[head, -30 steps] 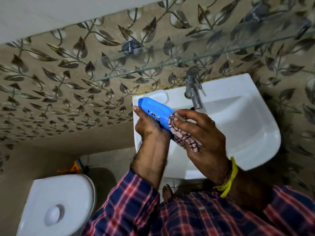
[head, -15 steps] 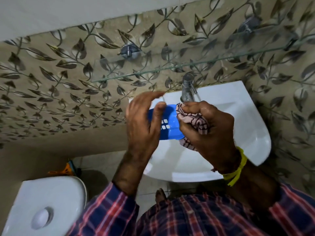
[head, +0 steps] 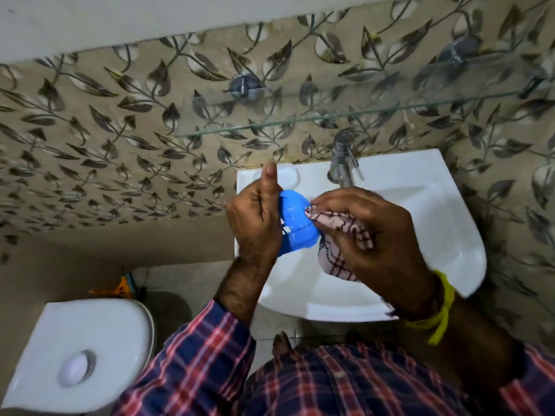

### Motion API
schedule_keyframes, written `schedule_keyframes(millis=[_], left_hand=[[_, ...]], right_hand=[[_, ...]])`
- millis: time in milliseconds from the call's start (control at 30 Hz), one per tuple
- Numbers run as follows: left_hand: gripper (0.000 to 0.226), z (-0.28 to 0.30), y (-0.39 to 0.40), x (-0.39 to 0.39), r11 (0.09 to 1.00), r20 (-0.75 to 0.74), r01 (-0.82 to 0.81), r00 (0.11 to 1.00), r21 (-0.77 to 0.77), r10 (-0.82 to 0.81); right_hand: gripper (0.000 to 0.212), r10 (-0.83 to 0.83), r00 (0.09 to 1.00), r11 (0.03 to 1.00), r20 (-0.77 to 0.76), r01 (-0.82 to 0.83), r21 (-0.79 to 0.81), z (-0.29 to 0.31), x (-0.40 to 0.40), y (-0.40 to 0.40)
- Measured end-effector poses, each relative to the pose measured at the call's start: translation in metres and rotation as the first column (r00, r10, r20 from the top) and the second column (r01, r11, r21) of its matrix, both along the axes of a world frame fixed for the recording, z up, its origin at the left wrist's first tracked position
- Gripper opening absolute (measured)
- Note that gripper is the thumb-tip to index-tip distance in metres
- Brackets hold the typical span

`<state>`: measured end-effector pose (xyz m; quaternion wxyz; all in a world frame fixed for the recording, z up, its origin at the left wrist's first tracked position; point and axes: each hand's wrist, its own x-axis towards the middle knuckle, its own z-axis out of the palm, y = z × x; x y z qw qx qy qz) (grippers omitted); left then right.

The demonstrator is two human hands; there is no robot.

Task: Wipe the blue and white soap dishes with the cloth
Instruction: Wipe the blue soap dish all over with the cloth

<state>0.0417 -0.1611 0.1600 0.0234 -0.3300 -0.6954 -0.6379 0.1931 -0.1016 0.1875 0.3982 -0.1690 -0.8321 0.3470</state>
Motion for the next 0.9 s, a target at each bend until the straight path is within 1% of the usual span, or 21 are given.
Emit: schedule_keyframes(millis=[33, 100, 133, 200, 267, 367, 500, 600, 700, 833, 900], left_hand=[[0.075, 0.000, -0.001, 0.004, 1.000, 0.000, 0.012, 1.000, -0.021, -0.012], [0.061, 0.001, -0.001, 0.012, 0.999, 0.007, 0.018, 1.000, -0.026, -0.018], [0.054, 0.003, 0.001, 0.015, 1.000, 0.020, 0.014, 1.000, -0.016, -0.014], [0.050, 0.008, 0.003, 0.013, 0.999, 0.058, 0.020, 0.998, 0.031, -0.022], [0.053, 0.008, 0.003, 0.005, 0.996, 0.119, -0.011, 0.993, 0.085, 0.001], [0.054, 0.004, 0.005, 0.004, 0.996, 0.165, -0.016, 0.986, 0.087, 0.002], [0.056, 0.004, 0.011, 0.013, 0.997, 0.232, -0.014, 0.973, 0.074, -0.004], [0.057, 0.003, 0.013, 0.008, 0.995, 0.258, -0.008, 0.966, 0.101, -0.018], [0.059, -0.001, 0.013, 0.010, 0.996, 0.319, -0.052, 0.947, 0.067, 0.028], [0.060, 0.006, 0.022, 0.004, 0.988, 0.422, -0.143, 0.900, 0.054, 0.107], [0.060, 0.007, 0.027, -0.006, 0.981, 0.470, -0.182, 0.873, 0.072, 0.127]], right_hand=[[0.011, -0.023, 1.000, 0.999, 0.002, 0.023, 0.025, 0.002, -0.003, 0.001], [0.006, -0.025, 1.000, 0.996, 0.000, 0.024, 0.083, 0.009, -0.018, 0.009], [0.005, -0.005, 1.000, 0.996, -0.014, 0.006, 0.084, 0.012, -0.024, 0.011], [0.005, 0.003, 1.000, 0.995, -0.018, -0.001, 0.104, 0.011, -0.022, 0.011], [0.007, -0.011, 1.000, 0.995, 0.007, 0.010, 0.101, 0.004, -0.006, 0.003], [0.009, -0.049, 0.999, 0.997, -0.018, 0.050, 0.063, -0.001, -0.006, -0.003], [0.009, -0.027, 0.995, 0.991, -0.091, 0.039, 0.129, 0.006, -0.030, 0.007], [0.019, -0.060, 0.995, 0.984, -0.077, 0.072, 0.161, -0.007, -0.010, 0.003], [0.021, -0.103, 0.992, 0.984, -0.079, 0.113, 0.135, -0.013, -0.007, -0.002], [0.014, -0.045, 0.994, 0.987, -0.101, 0.060, 0.150, 0.001, -0.034, 0.012], [0.018, -0.055, 0.994, 0.984, -0.090, 0.069, 0.162, -0.004, -0.032, 0.014]])
